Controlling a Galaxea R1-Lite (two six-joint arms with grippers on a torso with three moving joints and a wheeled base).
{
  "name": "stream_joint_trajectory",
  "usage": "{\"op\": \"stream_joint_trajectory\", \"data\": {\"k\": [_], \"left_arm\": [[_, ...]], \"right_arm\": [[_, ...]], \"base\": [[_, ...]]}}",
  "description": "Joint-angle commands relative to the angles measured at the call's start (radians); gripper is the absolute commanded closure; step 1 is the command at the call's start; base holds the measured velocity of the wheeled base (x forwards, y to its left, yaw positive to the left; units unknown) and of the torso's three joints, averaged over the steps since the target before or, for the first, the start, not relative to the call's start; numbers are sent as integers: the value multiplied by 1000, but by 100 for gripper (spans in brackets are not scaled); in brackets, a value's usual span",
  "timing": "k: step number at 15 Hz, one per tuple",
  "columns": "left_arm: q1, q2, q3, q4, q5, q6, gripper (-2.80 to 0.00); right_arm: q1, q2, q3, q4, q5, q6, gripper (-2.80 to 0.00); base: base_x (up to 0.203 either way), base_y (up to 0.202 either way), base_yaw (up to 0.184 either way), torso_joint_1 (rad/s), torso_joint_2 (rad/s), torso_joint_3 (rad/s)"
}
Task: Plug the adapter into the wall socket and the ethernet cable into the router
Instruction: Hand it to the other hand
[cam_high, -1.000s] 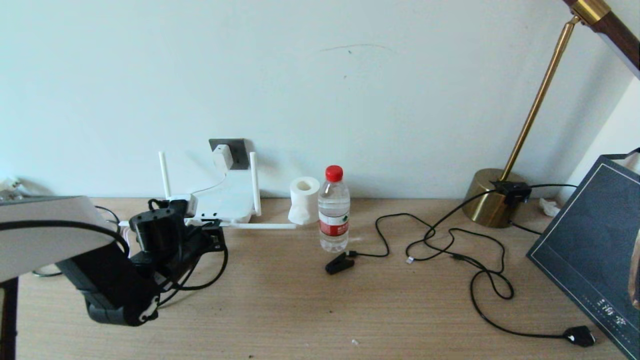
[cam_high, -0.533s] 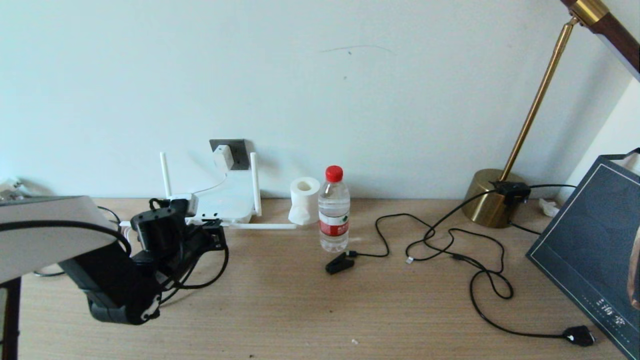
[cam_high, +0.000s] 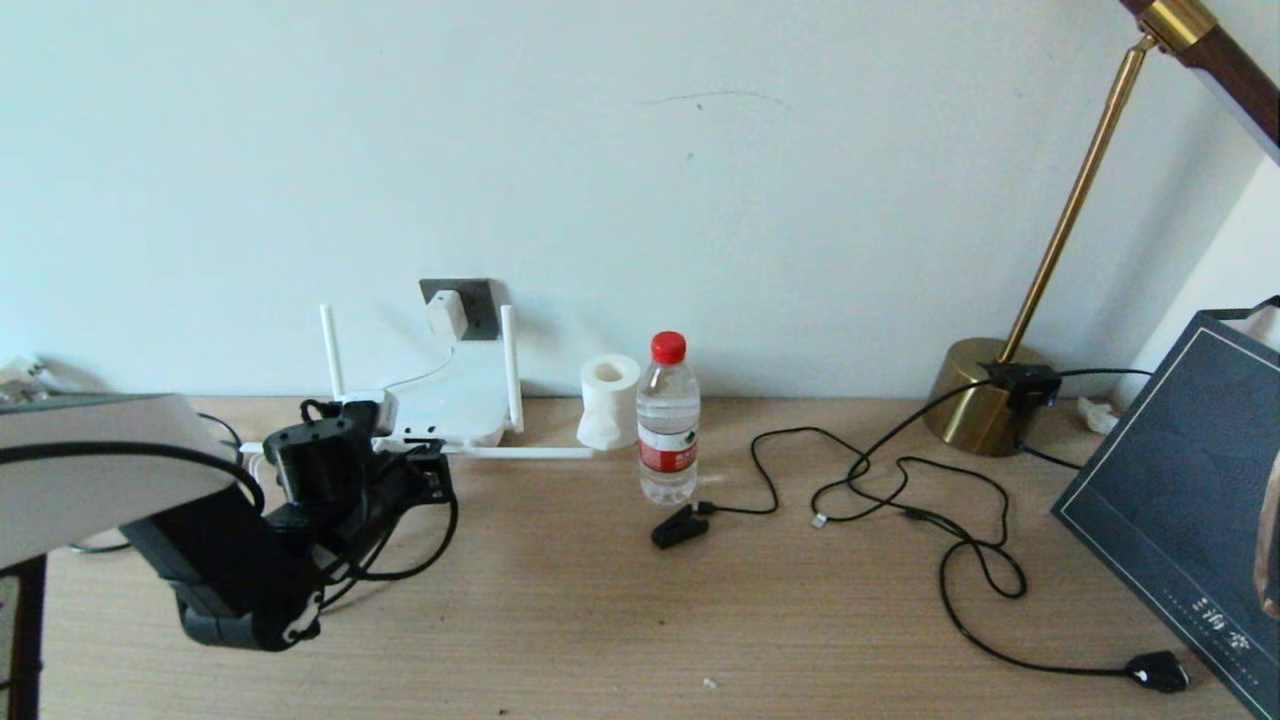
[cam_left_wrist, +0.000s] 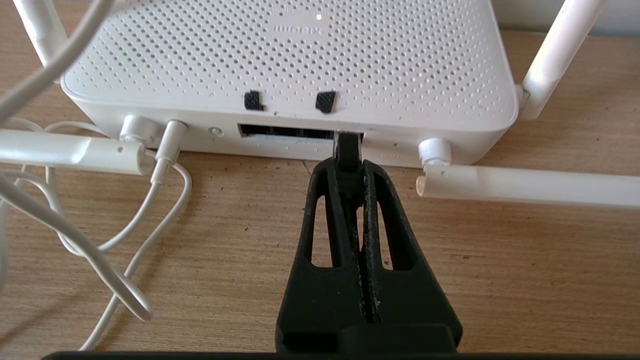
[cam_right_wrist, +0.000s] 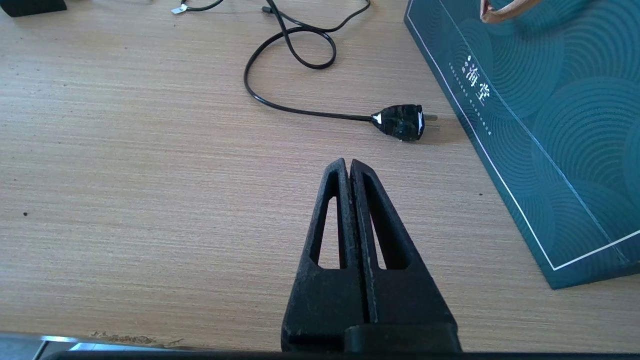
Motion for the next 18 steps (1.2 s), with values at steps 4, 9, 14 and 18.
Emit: {"op": "stream_joint_trajectory", "data": {"k": [4,9,14,18], "left_arm": [[-1,13,-1,-5,1,0,0],[0,17,-5,-5,1,0,0],[-1,14,-16,-5,1,0,0],[-1,11,-20,-5,3,0,0]], "right_arm": [[1,1,0,1,1,-1,0],[1,1,0,1,0,0,0],[0,1,0,1,0,-1,0],[1,1,0,1,2,0,0]], "base": [[0,0,0,0,0,0],[0,0,0,0,0,0],[0,0,0,0,0,0],[0,0,0,0,0,0]]}}
